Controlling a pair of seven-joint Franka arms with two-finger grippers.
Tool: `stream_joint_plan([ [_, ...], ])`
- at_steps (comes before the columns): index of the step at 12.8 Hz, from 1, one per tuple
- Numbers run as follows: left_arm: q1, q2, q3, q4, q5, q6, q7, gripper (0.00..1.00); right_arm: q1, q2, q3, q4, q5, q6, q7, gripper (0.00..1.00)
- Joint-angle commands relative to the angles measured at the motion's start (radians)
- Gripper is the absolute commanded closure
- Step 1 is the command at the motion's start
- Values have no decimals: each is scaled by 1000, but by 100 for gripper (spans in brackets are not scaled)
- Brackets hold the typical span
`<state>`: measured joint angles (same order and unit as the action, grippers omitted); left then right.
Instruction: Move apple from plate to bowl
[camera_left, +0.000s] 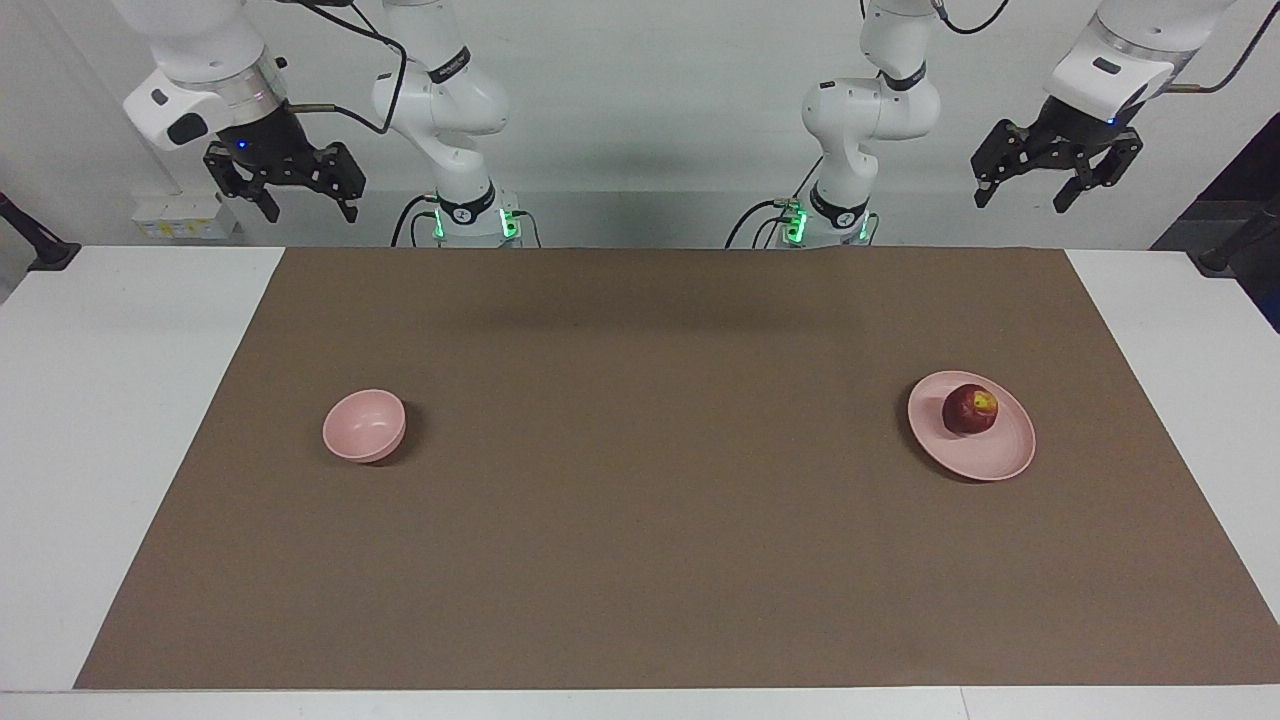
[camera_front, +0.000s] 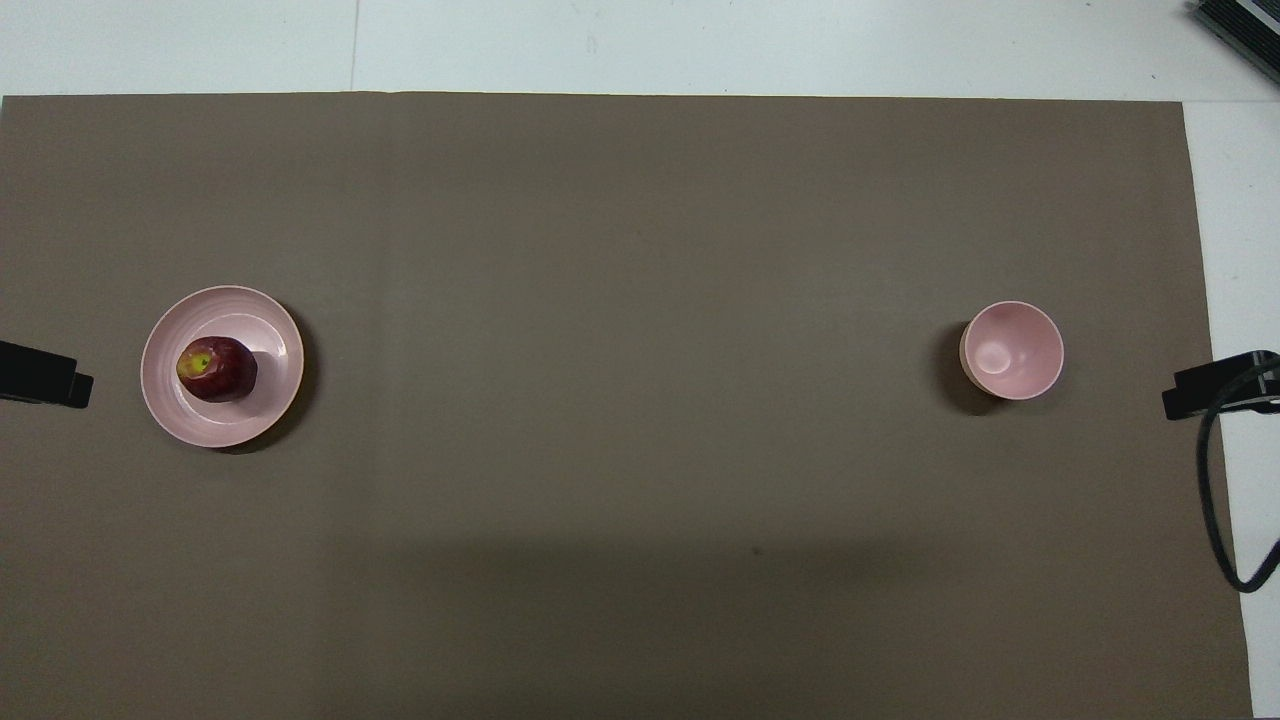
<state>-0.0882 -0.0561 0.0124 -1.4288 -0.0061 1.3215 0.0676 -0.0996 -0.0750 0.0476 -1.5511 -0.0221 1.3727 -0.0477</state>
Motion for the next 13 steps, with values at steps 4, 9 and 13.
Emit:
stream_joint_plan([
  [4, -8, -14, 6, -9, 14, -5, -8, 0, -11, -20, 6, -15, 13, -14, 17, 0],
  [9, -11, -14, 4, -9, 14, -8, -12, 0, -11, -20, 5, -15, 7, -26, 20, 0],
  [13, -10, -16, 4, -12, 12, -2, -15, 0, -22, -19, -8, -12, -6, -18, 20, 0],
])
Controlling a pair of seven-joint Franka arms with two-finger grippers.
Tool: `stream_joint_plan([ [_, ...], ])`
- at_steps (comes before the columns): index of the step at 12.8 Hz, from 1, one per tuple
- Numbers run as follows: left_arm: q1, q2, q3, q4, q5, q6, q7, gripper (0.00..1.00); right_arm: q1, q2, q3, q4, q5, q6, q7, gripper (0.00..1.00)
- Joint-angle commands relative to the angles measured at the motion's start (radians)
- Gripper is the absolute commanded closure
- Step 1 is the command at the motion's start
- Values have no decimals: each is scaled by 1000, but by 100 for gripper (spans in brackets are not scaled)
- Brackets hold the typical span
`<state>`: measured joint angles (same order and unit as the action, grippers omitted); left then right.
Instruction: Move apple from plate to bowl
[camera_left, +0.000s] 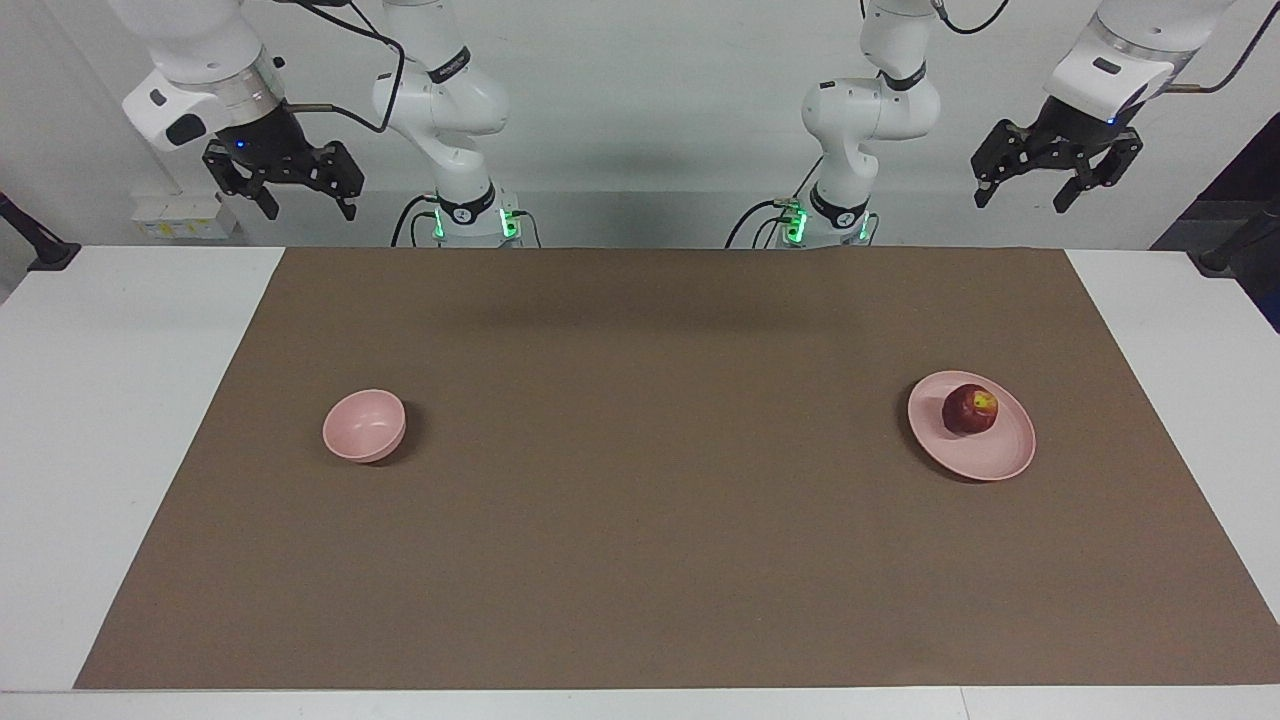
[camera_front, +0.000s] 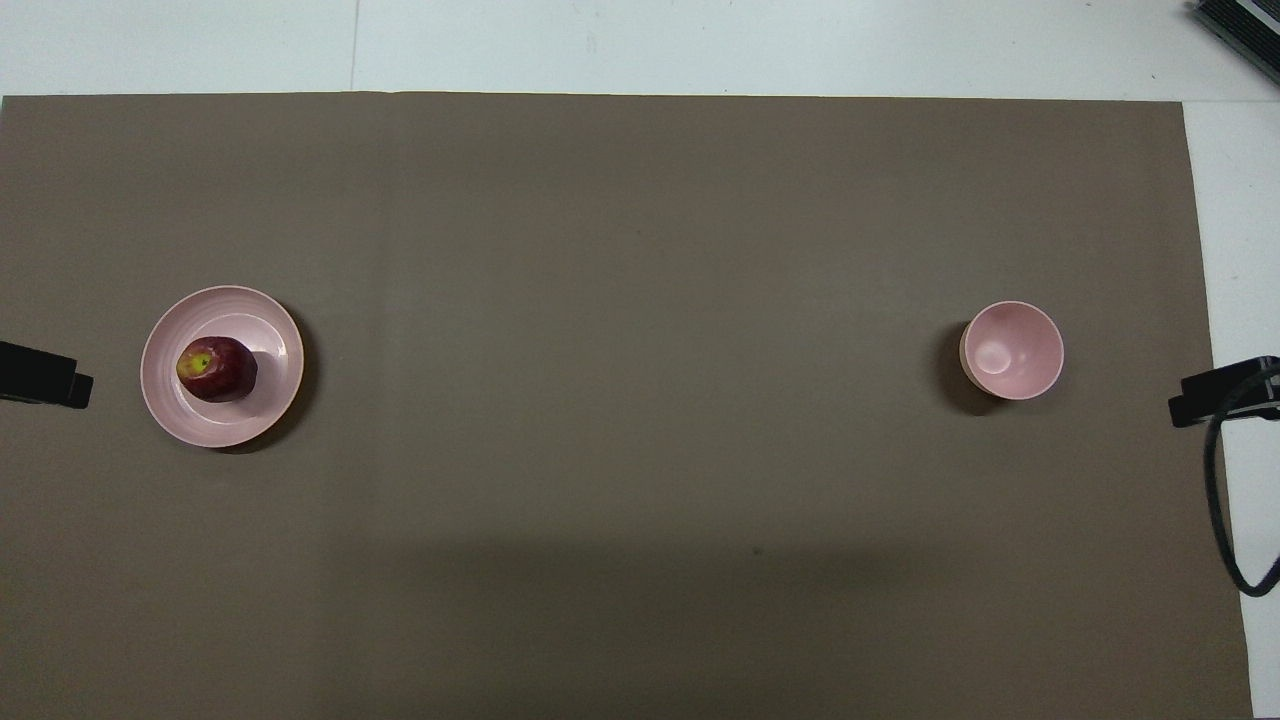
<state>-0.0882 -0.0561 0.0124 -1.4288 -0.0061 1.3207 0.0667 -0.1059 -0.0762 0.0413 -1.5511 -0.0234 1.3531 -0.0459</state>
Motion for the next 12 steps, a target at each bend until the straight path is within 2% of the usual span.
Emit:
stream_joint_plan([
  [1, -10, -16, 5, -18, 12, 9, -7, 0, -24, -16, -1, -12, -4, 3, 18, 0],
  [3, -10, -43, 6, -73, 12, 69, 1, 0, -31, -17, -1, -12, -6, 3, 17, 0],
  [5, -10, -105, 6, -189, 12, 185, 1, 0, -32, -16, -1, -12, -4, 3, 17, 0],
  [6, -11, -114, 6, -221, 12, 198, 2, 0, -32, -17, -1, -12, -6, 0, 17, 0],
  [9, -10, -117, 6, -335, 12, 287, 4, 0, -63, -17, -20, -14, -3, -3, 3, 0],
  [12, 36, -100, 8, -436, 12, 438, 18, 0, -61, -19, -18, -15, -3, -3, 6, 0],
])
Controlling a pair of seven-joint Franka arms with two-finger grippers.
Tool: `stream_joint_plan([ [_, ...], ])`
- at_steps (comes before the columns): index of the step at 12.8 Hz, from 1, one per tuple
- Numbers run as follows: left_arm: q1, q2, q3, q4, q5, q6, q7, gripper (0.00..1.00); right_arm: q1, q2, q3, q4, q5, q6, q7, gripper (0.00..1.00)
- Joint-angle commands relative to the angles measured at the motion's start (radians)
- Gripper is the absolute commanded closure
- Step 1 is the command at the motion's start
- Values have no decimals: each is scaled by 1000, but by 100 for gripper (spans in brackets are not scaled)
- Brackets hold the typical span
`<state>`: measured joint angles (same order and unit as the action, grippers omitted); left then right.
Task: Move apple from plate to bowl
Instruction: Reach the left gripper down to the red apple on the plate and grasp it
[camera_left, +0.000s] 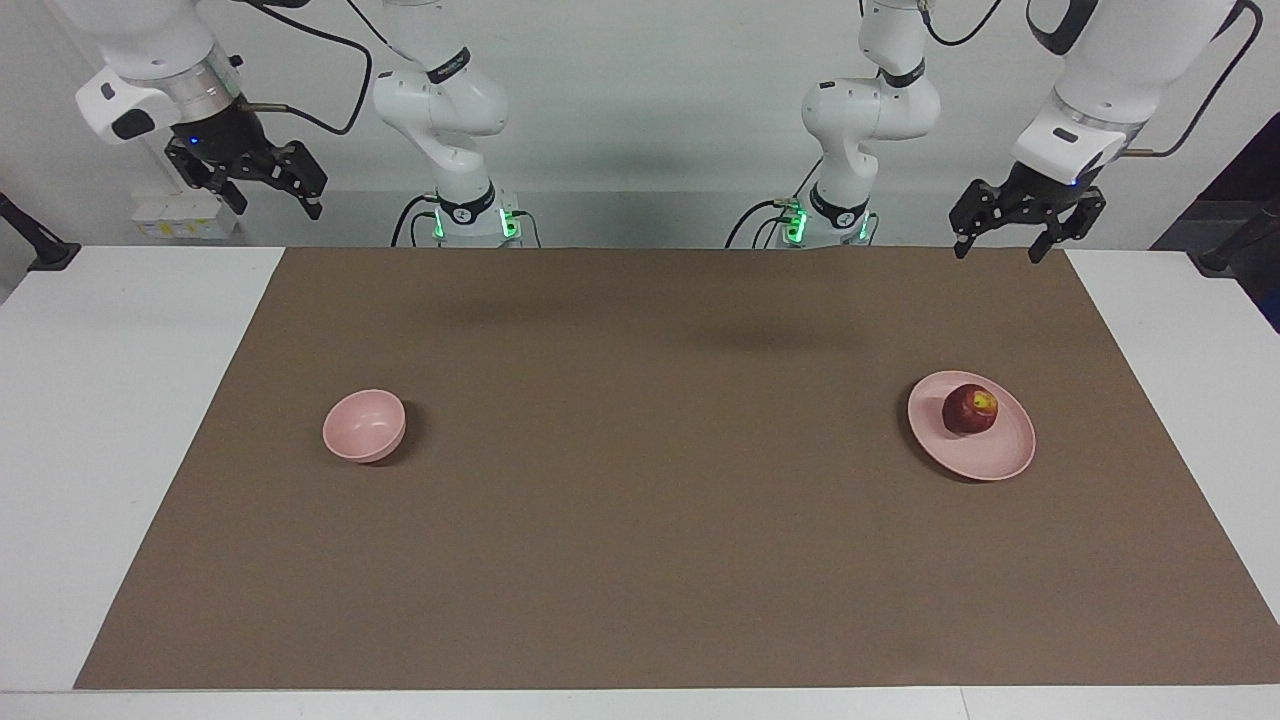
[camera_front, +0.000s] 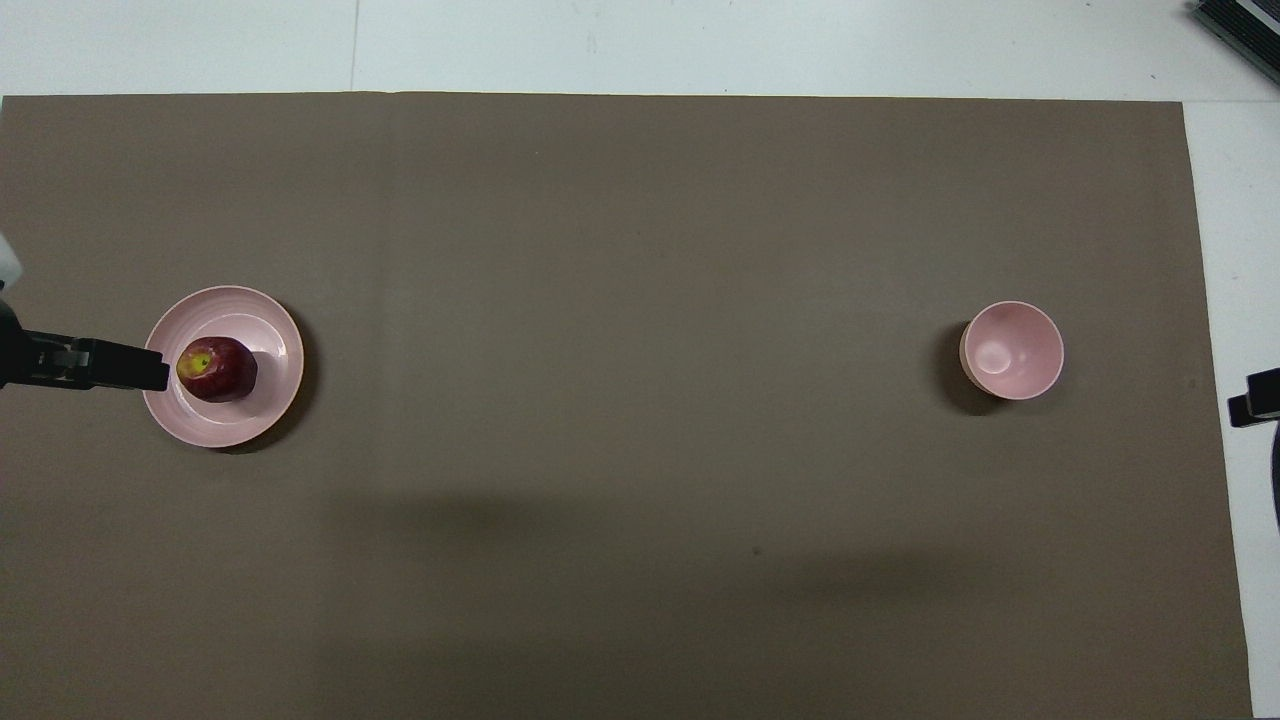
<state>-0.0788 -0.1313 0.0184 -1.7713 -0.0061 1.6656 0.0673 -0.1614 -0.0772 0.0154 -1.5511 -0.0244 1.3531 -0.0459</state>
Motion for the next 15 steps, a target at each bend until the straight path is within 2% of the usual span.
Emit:
stream_joint_plan([
  [1, 40, -16, 2, -120, 11, 141, 41, 0, -4, -18, 8, -15, -2, -3, 8, 0],
  [3, 103, -8, 2, -152, 11, 215, 136, 0, -6, -32, 8, -33, 0, -3, 8, 0],
  [5, 142, 39, 2, -161, 9, 281, 189, 0, -9, -47, 6, -56, 0, -6, 0, 0],
  [8, 146, 125, 2, -177, -11, 390, 192, 0, -21, -53, 1, -70, -2, -2, -3, 0],
  [13, 142, 231, 0, -341, -12, 687, 209, 0, 3, -64, 15, -124, 12, 12, 9, 0],
  [15, 143, 255, 0, -382, -12, 750, 213, 0, 39, -50, 15, -142, 15, 23, 27, 0],
])
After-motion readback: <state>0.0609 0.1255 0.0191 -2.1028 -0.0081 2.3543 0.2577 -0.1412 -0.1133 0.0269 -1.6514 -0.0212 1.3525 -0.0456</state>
